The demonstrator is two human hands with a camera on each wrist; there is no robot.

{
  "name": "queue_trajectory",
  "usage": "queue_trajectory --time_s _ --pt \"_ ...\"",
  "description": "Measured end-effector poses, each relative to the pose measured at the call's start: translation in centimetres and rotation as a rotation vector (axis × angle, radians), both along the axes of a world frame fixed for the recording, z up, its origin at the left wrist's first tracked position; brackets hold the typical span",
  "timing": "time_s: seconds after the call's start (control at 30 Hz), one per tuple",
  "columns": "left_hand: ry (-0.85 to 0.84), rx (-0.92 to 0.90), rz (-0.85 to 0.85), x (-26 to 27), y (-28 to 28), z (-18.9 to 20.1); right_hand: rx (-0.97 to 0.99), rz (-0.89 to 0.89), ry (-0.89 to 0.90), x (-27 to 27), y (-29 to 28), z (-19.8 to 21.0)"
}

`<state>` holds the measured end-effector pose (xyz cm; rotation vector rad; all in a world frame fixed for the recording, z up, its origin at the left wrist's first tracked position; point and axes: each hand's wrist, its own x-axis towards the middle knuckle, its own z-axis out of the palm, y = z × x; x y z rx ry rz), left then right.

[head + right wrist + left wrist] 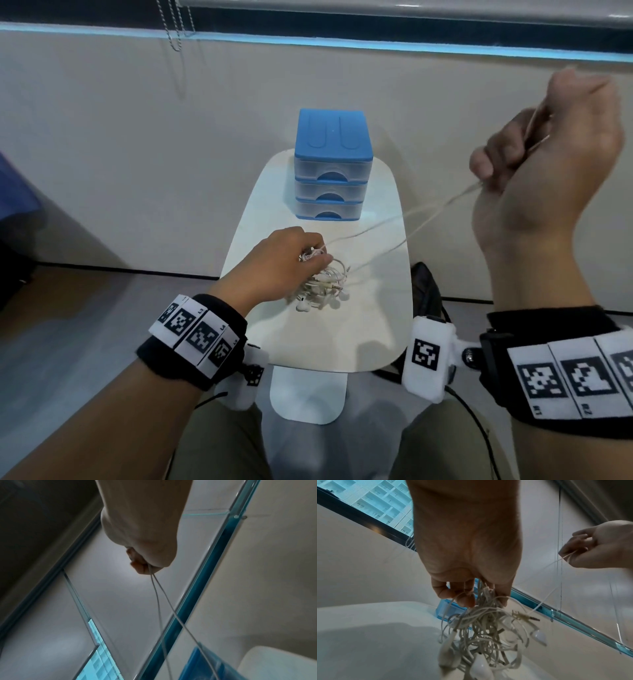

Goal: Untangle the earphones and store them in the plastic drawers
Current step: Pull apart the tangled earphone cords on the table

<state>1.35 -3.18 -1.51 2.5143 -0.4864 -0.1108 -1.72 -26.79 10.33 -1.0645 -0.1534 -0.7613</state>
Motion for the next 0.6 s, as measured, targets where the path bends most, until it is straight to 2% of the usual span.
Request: queue_trajectory --time_s 0.07,0.13,0.23,0.3,0.37,0.6 --pt "-0.005 -0.005 0.007 0.1 -0.1 0.0 -0.153 -0.076 0.123 0.2 -0.4 -0.5" --pt "-0.006 -0.015 0.012 0.2 -0.3 0.0 -0.458 -0.08 0.277 0.6 0.0 -1.7" --pt "-0.009 -0.013 0.003 0.3 -0.9 0.2 -1.056 0.16 0.545 0.8 1.4 -4.6" --pt "-0.032 0.033 -0.021 0.2 -1.1 0.5 -1.332 0.298 0.649 0.7 2.5 -6.9" --pt "-0.052 0.059 -0.042 0.2 -1.2 0.7 -1.412 0.282 0.664 0.8 3.3 -8.8" --pt "-0.086 -0.002 -0.104 0.4 -0.8 0.4 -1.329 0.174 0.582 1.1 4.0 -9.9"
